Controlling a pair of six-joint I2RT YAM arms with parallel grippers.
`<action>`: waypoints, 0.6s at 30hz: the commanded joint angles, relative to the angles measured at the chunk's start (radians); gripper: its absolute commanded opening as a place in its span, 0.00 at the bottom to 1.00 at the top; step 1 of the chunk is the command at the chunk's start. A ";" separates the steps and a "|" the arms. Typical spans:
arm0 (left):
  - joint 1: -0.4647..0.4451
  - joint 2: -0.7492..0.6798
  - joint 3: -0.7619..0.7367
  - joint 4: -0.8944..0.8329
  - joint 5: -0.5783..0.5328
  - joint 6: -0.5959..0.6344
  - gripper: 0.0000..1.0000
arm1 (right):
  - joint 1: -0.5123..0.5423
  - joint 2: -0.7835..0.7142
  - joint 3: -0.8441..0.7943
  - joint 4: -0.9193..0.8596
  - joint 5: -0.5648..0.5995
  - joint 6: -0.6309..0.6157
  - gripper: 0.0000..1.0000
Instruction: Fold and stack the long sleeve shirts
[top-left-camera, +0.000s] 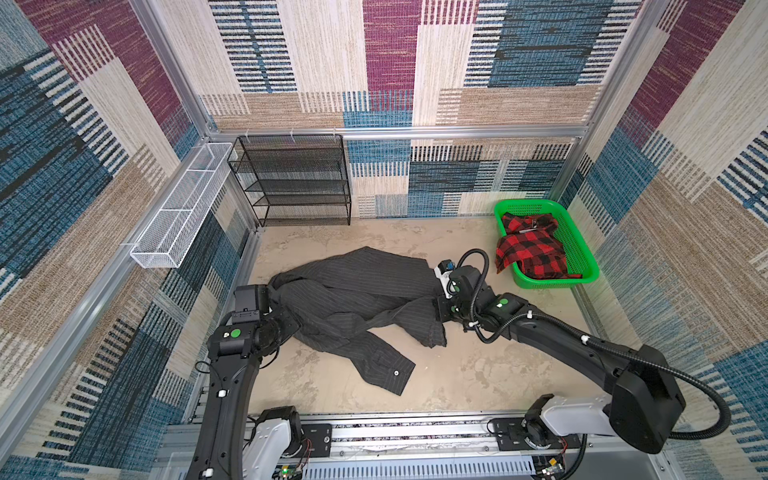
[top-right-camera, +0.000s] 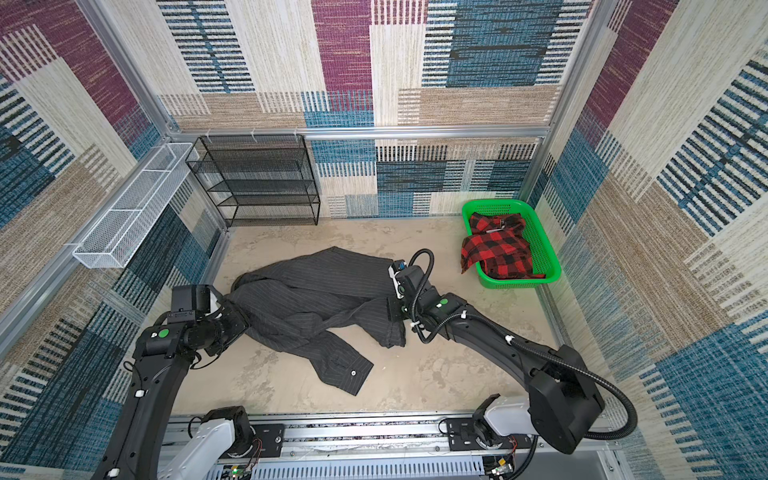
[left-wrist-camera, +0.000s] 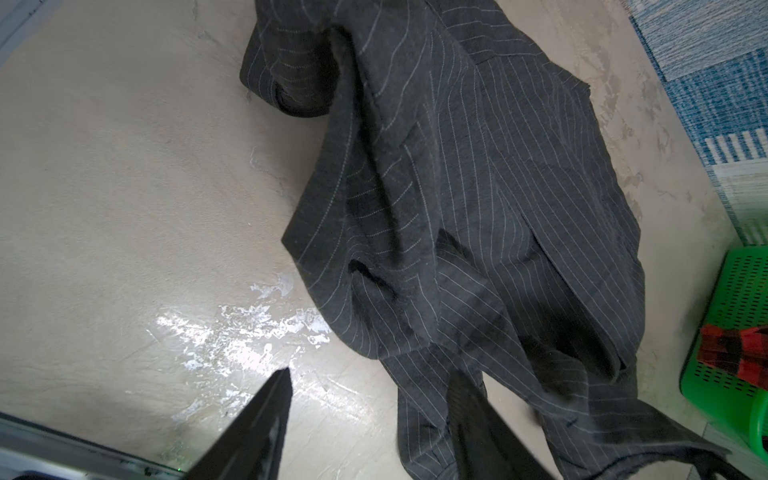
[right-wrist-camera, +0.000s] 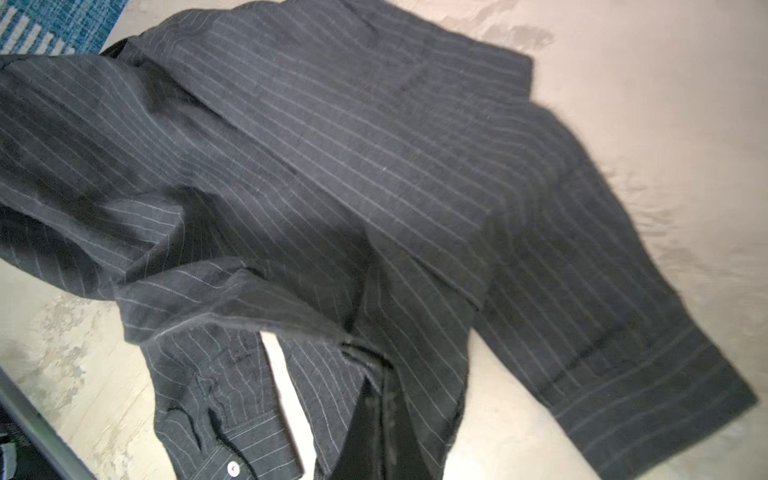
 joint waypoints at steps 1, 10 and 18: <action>0.001 0.000 -0.011 0.026 0.059 -0.024 0.64 | -0.031 -0.024 0.005 -0.060 0.048 -0.064 0.04; 0.005 -0.036 -0.011 -0.061 0.003 -0.014 0.70 | -0.127 0.041 0.024 0.014 0.022 -0.141 0.04; 0.091 -0.119 -0.097 -0.031 0.027 -0.074 0.72 | -0.149 0.095 0.086 0.019 0.005 -0.179 0.04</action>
